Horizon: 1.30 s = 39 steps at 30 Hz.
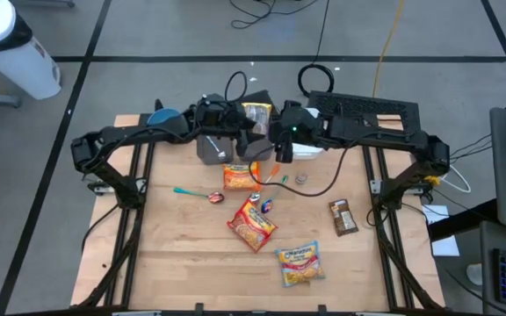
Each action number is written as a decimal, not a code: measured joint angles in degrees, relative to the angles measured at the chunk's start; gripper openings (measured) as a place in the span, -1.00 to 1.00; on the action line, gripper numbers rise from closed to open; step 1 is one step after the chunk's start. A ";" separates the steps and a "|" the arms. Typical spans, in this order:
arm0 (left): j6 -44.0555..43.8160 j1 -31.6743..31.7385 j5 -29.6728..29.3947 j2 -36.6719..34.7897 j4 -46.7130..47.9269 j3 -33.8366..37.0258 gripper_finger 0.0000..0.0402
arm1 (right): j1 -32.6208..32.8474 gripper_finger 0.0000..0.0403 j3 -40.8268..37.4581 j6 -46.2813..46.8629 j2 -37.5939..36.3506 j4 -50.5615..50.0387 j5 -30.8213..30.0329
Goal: Pick & Place Food Item
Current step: Put the purple seasoning bottle into the white bin
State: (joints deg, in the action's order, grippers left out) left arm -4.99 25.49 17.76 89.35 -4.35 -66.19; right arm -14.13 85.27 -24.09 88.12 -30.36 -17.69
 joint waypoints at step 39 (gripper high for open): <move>-8.75 4.81 22.71 -11.69 -9.16 5.26 0.08 | 3.74 0.33 -56.22 -25.30 -8.32 103.47 8.78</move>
State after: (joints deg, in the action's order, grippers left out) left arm -13.74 30.30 40.47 77.66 -13.52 -60.94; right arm -10.39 29.05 -49.38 79.81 73.11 -8.91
